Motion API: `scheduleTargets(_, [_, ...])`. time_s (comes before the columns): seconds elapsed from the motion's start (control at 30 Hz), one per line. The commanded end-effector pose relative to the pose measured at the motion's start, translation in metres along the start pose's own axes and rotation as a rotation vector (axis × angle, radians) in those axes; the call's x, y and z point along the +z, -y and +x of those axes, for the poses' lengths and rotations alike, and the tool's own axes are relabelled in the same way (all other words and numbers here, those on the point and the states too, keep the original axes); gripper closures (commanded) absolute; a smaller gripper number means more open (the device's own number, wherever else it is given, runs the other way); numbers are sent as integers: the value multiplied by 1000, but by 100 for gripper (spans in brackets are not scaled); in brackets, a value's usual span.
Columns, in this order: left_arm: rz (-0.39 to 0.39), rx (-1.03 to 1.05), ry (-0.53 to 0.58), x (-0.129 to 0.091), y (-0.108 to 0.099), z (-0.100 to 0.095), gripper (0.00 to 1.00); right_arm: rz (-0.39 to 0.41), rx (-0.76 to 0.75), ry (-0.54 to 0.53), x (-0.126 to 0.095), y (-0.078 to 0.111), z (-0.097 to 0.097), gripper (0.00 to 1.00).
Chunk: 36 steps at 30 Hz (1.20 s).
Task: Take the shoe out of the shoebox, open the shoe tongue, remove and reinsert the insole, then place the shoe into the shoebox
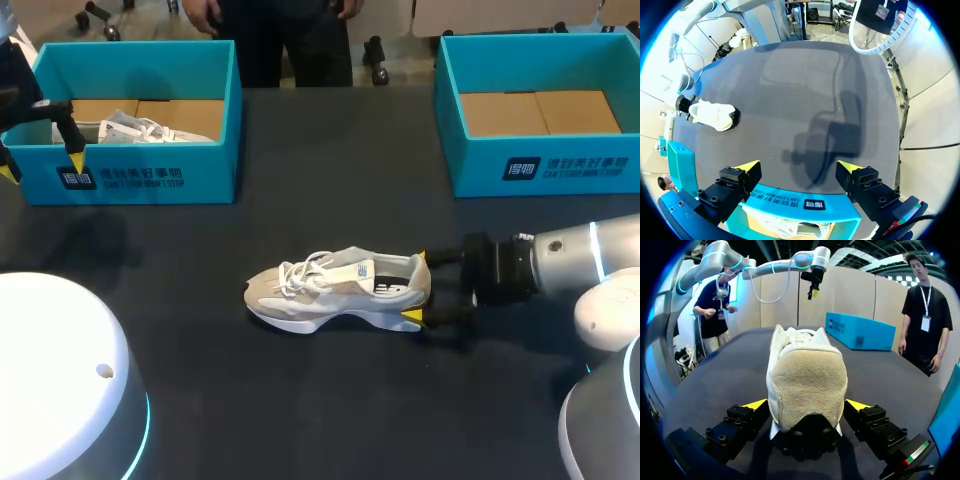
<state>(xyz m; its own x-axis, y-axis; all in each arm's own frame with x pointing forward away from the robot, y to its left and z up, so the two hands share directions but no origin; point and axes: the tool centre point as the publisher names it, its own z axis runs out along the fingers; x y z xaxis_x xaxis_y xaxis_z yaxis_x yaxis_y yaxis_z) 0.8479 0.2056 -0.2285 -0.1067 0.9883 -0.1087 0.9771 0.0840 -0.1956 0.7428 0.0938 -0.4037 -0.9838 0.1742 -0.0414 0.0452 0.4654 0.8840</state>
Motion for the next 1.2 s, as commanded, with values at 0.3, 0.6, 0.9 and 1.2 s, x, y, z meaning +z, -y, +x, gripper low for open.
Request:
scheduleTargets(0.3, [-1, 0, -2, 0, 0, 0, 0, -9, -12, -24, 17, 5, -5, 0])
scheduleTargets(0.6, [-1, 0, -2, 0, 0, 0, 0, 4, -4, -37, 19, 8, -1, 100])
scheduleTargets(0.9, [-1, 0, -2, 0, 0, 0, 0, 17, -25, -54, 9, 8, 1, 100])
scheduleTargets(1.2, [-1, 0, -2, 0, 0, 0, 0, 6, -28, -81, 11, 17, 1, 100])
